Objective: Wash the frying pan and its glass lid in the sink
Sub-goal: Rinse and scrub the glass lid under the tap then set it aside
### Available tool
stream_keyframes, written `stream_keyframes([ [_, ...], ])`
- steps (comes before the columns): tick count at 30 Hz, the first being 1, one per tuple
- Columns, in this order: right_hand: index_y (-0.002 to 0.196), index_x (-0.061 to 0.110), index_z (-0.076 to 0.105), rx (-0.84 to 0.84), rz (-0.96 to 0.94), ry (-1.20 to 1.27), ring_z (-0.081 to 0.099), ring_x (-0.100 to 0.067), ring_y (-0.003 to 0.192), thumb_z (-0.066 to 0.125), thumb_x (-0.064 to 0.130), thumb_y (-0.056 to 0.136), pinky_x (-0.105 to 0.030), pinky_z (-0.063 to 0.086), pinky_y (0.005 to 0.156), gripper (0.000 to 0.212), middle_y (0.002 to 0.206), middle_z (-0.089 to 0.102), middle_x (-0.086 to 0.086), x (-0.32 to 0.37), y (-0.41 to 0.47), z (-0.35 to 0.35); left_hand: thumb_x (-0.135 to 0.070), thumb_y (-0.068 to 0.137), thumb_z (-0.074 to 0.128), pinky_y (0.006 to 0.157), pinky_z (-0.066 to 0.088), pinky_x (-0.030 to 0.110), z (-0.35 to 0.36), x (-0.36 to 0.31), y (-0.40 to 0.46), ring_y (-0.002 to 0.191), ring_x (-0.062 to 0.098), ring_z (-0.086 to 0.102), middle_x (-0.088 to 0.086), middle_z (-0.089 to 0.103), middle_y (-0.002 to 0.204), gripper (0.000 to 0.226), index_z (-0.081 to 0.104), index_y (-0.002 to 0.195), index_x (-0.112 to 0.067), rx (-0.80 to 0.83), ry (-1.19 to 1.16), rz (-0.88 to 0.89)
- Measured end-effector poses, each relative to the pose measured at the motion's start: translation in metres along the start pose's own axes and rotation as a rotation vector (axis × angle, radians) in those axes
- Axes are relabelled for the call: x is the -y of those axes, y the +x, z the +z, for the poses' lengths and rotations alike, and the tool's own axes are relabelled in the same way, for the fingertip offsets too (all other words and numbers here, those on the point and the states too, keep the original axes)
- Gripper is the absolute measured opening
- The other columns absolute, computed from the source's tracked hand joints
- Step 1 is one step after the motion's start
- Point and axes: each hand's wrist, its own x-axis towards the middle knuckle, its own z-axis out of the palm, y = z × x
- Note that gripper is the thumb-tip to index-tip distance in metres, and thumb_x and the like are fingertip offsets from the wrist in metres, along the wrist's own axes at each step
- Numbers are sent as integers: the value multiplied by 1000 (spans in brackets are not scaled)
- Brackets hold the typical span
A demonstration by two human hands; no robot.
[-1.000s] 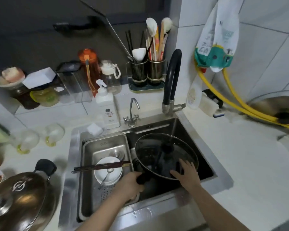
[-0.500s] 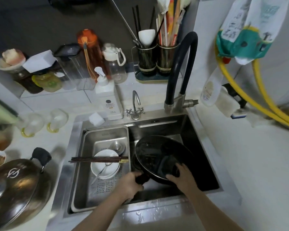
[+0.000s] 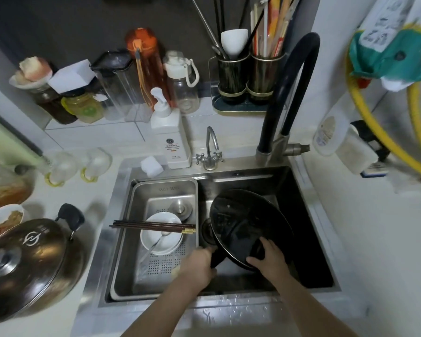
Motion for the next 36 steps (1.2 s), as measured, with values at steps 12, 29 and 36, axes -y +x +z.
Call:
stream_keyframes([
  [12, 142, 14, 34, -37, -92, 47, 36, -26, 135, 71, 34, 77, -37, 29, 113, 77, 147, 39, -10, 7, 3, 4, -35, 86, 61, 93, 47, 38, 17, 17, 2, 115, 26, 55, 6, 45, 130, 44, 50, 127, -22, -63, 151, -20],
  [29, 142, 9, 33, -260, -175, 225, 41, -29, 131, 60, 27, 89, -34, 32, 106, 62, 144, 42, -15, 26, 25, -121, -14, 86, 66, 89, 48, 34, 18, -39, 42, 68, 9, 53, 10, 65, 97, 28, 61, 111, -4, 5, -821, -61],
  [36, 146, 9, 20, -376, -135, 313, 33, -31, 137, 56, 35, 90, -46, 26, 114, 72, 152, 28, -14, 39, 75, -196, -15, 85, 66, 94, 44, 22, 24, -64, 68, 100, 16, 62, 3, 66, 102, 24, 63, 108, -11, -99, -787, -92],
])
